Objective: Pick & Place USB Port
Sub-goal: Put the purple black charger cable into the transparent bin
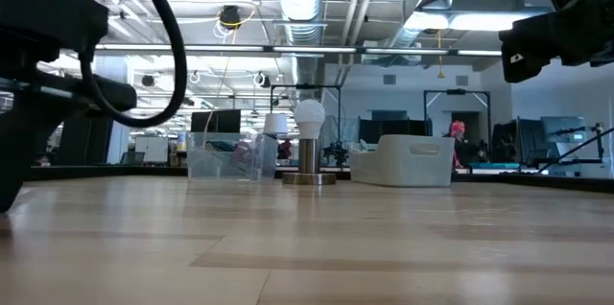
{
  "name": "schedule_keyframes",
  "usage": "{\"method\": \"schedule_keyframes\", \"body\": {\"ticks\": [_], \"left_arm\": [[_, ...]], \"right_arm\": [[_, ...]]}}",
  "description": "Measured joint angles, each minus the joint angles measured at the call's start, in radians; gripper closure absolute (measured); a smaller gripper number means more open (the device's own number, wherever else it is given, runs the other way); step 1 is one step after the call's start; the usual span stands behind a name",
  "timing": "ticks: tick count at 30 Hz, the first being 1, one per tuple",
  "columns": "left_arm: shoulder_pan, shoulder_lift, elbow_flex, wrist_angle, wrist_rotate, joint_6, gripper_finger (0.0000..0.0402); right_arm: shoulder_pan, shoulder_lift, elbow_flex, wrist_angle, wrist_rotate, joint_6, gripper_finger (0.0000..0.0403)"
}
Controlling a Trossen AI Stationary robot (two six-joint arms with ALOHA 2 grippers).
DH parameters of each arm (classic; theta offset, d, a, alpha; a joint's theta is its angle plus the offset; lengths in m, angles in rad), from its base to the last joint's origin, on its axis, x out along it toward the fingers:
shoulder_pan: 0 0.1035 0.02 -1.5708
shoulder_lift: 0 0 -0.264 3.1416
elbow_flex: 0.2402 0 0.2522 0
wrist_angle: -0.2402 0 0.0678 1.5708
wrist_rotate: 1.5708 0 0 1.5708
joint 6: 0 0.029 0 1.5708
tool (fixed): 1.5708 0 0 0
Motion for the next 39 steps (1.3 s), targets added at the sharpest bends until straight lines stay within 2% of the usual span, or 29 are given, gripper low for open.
{"method": "schedule_keyframes", "body": {"ticks": [4,11,17,24,32,39], "left_arm": [[0.003,-0.003,-0.001,0.000,-0.021,-0.063,0.0269],[0.006,-0.019,-0.004,-0.006,-0.036,-0.118,0.0378],[0.063,-0.034,-0.007,-0.012,-0.038,-0.196,0.0380],[0.194,-0.160,-0.007,-0.013,-0.190,-0.164,0.0380],[0.415,-0.364,-0.006,-0.013,-0.340,-0.056,0.0380],[0.676,-0.480,-0.005,-0.011,-0.379,0.047,0.0380]], "right_arm": [[0.000,0.000,0.000,0.000,0.000,0.000,0.0327],[0.000,0.000,0.000,0.000,0.000,0.001,0.0327],[0.000,0.000,0.000,0.000,0.000,0.000,0.0327],[0.000,0.000,0.000,-0.004,0.022,0.000,0.0327],[0.000,0.000,0.000,-0.004,0.022,0.000,0.0327],[0.000,0.000,0.000,-0.004,0.022,0.000,0.0327]]}}
